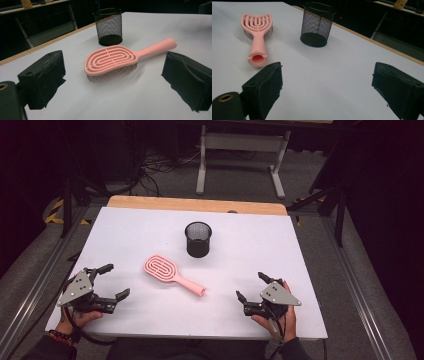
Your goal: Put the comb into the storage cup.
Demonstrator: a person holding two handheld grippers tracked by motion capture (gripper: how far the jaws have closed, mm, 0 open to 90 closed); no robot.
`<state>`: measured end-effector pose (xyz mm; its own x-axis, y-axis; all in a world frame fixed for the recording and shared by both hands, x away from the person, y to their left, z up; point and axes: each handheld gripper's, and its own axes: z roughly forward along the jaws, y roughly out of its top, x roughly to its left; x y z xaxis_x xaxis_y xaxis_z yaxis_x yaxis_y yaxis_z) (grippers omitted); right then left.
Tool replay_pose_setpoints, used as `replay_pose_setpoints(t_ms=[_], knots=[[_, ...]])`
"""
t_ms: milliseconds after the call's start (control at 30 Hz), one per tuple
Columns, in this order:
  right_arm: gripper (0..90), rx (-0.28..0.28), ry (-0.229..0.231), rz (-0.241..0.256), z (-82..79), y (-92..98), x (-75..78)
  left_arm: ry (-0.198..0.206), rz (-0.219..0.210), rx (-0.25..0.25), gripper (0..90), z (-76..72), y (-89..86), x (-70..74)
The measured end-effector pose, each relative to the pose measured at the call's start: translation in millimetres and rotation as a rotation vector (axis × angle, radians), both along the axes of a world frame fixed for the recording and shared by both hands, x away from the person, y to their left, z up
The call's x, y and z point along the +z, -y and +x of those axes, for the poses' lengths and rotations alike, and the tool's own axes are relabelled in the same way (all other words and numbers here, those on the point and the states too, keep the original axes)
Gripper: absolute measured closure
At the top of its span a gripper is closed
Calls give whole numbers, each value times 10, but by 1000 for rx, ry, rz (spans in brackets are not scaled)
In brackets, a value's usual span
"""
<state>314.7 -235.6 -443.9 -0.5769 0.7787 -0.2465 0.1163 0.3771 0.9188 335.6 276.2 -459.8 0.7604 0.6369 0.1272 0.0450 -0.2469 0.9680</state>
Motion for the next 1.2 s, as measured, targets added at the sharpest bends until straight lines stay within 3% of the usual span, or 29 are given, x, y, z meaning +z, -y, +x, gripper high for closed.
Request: replay_pose_setpoints(t_ms=[267, 300, 333, 533, 667, 767, 833, 967, 1067, 1100, 1200], knots=[[104, 1, -18, 0, 51, -23, 27, -7, 27, 22, 55, -18, -16, -21], [106, -1, -34, -5, 76, -42, 38, -12, 19, 23, 55, -27, -38, -26], [119, 3, -82, -30, 133, -101, 50, -17, 12, 22, 55, -30, -43, -25], [114, 71, -157, -66, 254, -277, 99, -10, 32, 4, 53, -69, -30, -40], [160, 148, -216, -112, 339, -476, 152, -18, 70, 12, 53, -35, -15, -83], [169, 177, -247, -126, 406, -590, 181, -28, 70, 16, 54, -27, -23, -97], [207, 209, -296, -144, 514, -814, 233, -21, 69, 20, 66, -44, -16, -92], [218, 232, -342, -173, 596, -1036, 271, -29, 76, 21, 72, -32, -1, -108], [214, 248, -400, -217, 687, -1277, 265, -27, 83, 26, 68, -31, 13, -112], [221, 262, -416, -264, 734, -1384, 245, -28, 83, 27, 66, -33, 18, -114], [209, 265, -444, -285, 811, -1481, 207, -28, 92, 30, 74, -34, 21, -112]])
